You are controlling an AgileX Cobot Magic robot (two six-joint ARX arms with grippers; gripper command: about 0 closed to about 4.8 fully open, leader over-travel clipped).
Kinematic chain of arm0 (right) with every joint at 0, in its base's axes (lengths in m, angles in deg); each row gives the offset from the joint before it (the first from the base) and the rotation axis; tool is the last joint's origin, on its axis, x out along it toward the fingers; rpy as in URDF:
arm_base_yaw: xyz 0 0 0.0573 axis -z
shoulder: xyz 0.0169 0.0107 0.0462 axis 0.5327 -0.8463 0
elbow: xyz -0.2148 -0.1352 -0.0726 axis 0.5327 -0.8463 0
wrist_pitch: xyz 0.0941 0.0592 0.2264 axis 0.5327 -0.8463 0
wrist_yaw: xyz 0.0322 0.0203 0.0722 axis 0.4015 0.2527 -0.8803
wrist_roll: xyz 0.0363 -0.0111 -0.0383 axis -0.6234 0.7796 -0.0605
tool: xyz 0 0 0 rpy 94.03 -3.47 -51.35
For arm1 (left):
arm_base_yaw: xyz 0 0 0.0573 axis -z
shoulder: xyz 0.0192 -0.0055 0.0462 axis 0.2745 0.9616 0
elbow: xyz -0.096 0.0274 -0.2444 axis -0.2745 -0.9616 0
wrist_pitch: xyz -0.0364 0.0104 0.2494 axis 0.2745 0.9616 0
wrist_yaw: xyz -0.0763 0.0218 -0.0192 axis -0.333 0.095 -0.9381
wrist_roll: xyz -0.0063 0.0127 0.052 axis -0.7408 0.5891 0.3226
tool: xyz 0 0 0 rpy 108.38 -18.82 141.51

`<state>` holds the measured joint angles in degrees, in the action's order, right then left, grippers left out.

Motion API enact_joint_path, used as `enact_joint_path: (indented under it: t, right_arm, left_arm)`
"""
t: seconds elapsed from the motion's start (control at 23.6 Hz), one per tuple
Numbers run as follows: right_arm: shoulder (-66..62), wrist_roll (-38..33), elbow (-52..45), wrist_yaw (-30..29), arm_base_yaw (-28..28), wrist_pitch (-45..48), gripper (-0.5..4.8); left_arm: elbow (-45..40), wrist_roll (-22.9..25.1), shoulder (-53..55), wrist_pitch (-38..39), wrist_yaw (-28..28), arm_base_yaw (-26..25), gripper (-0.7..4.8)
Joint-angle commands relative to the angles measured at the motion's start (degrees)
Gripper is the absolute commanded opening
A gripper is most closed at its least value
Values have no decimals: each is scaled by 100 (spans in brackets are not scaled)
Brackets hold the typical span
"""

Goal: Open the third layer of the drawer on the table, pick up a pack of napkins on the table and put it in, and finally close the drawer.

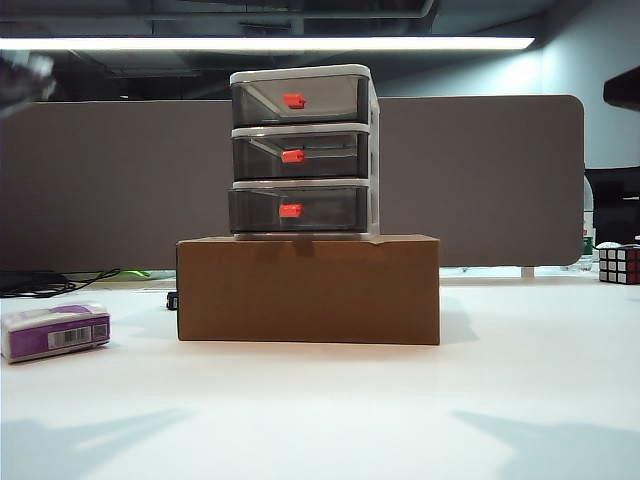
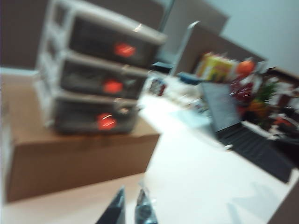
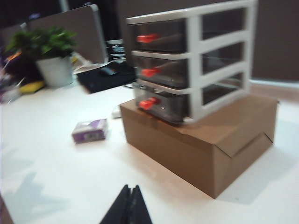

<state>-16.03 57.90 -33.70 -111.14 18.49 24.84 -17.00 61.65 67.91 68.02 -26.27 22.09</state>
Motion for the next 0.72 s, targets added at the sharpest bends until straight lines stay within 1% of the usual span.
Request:
enact_joint_path:
  t: [0.04,0.08,0.13,0.21,0.3,0.34,0.38,0.42,0.47,0.51,0.55,0.59,0.72]
  right_arm:
    - [11,-616,-37,177,-13,72,-6]
    - [11,-713,-37,144,-13,85,-6]
    - [11,-874,-37,92,-22,116,-6]
    - [9,-892,-20,31,-94,197,-6]
    - [-4,-892,-11,37,-160,195,-6]
    - [-24,-896,-9,90,-238,186,-6]
    - [-50,-903,11,197,-334,184,-6]
    - [-131,-903,98,365,-442,177,-6]
    - [-184,-903,157,455,-492,168,-6]
    - [-365,-887,330,660,-627,151,-6]
    - [-599,-833,507,813,-728,144,-6]
    - [-787,-800,623,887,-774,144,-6]
    - [-1360,-800,914,927,-833,149,-6]
  left_arm:
    - [35,111,2,-426,706,385,22]
    - [35,109,2,-378,776,444,21]
    - [35,105,31,-9,872,481,21]
    - [35,105,275,511,933,481,22]
    - [35,96,568,313,1106,481,22]
    - [35,55,968,-133,1508,481,22]
    - [35,50,1456,-664,1641,479,28]
    - [35,55,2127,-1333,1655,479,40]
    - [35,50,2474,-1670,1637,481,68]
    - [48,0,3329,-2448,1606,483,162]
    - [122,4,4148,-3093,1521,490,231]
    - [216,4,4669,-3451,1515,492,252]
    - [503,4,5827,-4190,1340,527,252]
